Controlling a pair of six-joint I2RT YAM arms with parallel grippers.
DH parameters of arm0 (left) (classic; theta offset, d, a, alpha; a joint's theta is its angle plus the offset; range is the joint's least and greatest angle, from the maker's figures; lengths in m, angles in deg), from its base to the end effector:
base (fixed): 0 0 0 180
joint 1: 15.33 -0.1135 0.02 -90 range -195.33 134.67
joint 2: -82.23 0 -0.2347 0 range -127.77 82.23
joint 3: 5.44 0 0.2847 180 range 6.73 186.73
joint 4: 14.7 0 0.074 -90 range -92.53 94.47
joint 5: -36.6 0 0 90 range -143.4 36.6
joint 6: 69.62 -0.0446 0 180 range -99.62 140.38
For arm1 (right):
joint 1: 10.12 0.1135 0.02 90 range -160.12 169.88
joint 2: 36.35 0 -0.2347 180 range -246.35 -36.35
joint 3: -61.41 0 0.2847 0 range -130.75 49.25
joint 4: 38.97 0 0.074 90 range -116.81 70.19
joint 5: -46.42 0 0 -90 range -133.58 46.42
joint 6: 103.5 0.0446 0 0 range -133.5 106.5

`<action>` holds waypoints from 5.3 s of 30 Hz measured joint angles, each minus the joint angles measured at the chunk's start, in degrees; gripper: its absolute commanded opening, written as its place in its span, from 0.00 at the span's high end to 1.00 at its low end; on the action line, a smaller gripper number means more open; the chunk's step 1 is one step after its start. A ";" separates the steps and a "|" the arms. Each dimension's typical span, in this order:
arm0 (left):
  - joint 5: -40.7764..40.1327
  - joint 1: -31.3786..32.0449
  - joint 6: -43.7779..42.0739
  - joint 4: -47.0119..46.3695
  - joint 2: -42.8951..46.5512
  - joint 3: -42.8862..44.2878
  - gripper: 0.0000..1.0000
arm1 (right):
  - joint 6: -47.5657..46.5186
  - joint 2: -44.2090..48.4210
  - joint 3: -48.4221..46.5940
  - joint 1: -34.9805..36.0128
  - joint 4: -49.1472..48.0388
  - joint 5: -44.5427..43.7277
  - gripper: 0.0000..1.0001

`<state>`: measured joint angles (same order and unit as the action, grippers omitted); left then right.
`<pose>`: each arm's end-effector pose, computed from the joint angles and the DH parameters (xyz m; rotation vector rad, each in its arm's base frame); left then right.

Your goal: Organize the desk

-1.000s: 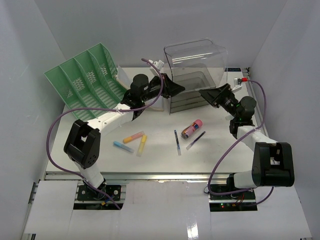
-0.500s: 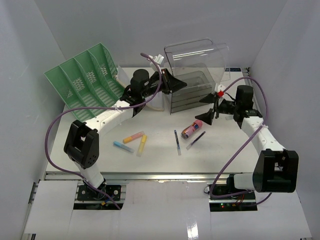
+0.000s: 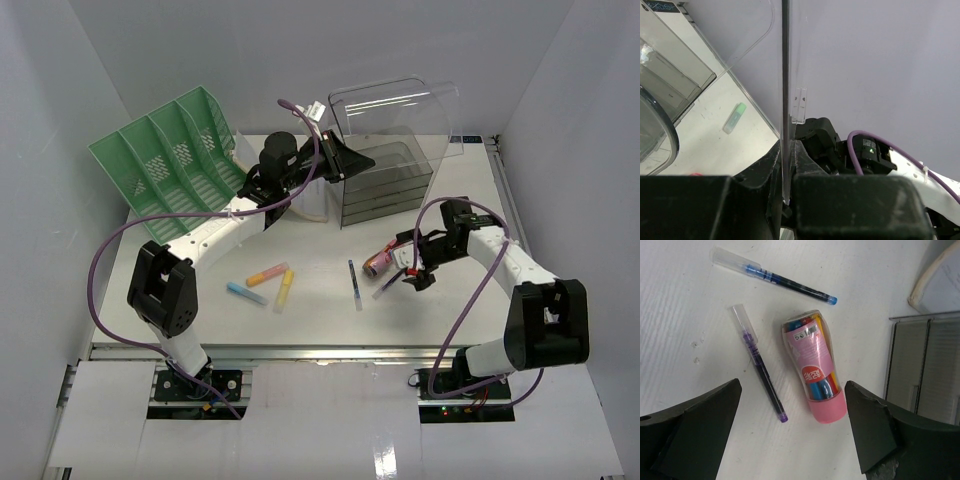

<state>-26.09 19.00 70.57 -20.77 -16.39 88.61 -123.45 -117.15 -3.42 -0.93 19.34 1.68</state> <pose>0.3622 -0.2721 0.3258 0.1867 1.7544 -1.4896 0.2760 0.0767 0.1654 -2.0870 1.0697 0.3734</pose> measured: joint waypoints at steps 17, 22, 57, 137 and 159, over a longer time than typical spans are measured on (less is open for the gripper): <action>0.13 -0.11 2.13 -0.58 0.17 -0.02 1.00 | -2.33 -11.40 -2.15 10.35 -11.12 -12.00 0.25; 0.13 -0.17 2.40 -0.64 0.26 -0.04 1.00 | -1.39 -14.07 -3.83 10.94 -12.19 -13.92 0.33; 0.63 -1.60 9.30 -1.14 1.96 -0.22 1.00 | 33.20 6.33 -0.85 13.16 -41.85 -24.55 0.92; 0.60 -2.71 17.39 -1.55 1.96 2.54 1.00 | 36.40 -15.27 -0.55 17.40 -86.30 -45.09 0.86; 0.58 -2.72 18.06 -1.96 1.96 2.49 1.00 | 39.31 -15.14 -1.79 16.09 -83.76 -41.63 0.52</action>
<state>-25.50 16.29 88.63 -22.73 -14.43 91.10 -84.14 -132.29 -5.21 15.16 -64.42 -39.95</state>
